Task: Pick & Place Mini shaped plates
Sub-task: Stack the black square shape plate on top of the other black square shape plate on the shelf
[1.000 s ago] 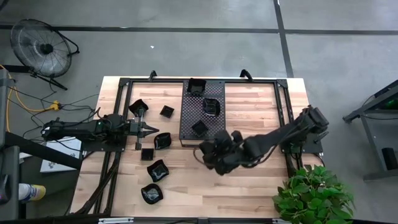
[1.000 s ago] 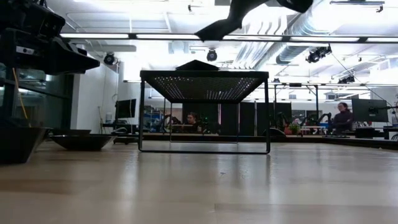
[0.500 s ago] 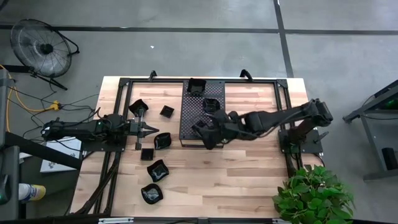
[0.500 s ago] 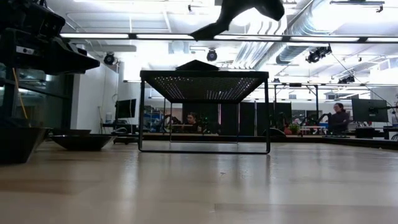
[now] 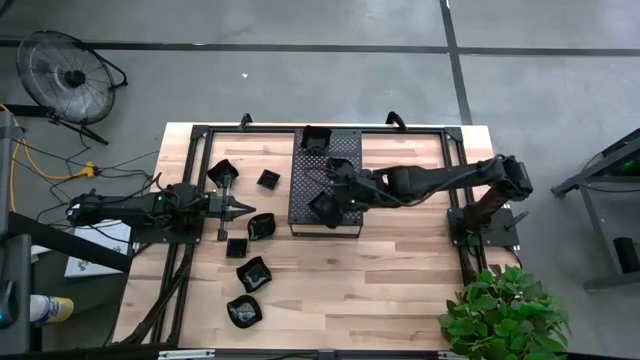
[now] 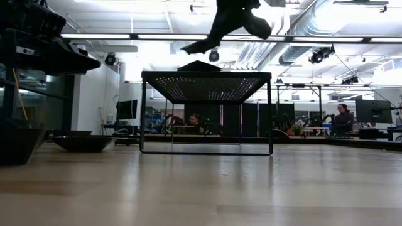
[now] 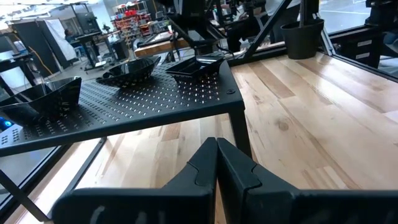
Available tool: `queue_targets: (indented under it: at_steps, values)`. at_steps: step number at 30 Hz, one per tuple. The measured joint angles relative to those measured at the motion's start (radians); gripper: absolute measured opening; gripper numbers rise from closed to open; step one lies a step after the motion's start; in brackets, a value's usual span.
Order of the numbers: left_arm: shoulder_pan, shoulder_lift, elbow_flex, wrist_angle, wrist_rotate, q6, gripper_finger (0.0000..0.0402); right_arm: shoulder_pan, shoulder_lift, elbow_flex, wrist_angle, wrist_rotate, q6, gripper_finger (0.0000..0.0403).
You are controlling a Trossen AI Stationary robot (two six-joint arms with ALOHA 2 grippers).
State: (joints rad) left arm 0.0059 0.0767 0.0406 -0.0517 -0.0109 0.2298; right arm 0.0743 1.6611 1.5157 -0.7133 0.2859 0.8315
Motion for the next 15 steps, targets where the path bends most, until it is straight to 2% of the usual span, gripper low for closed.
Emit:
queue_targets:
  at_steps: [6,15]
  values:
    - [0.000,0.000,0.000,0.000,0.000,0.000,0.0001,-0.036,0.000,-0.027,0.059,-0.057,-0.021,0.0000]
    - [0.000,0.000,0.000,0.000,0.000,0.000,0.0001,-0.064,0.000,-0.027,0.060,-0.112,0.045,0.0000]
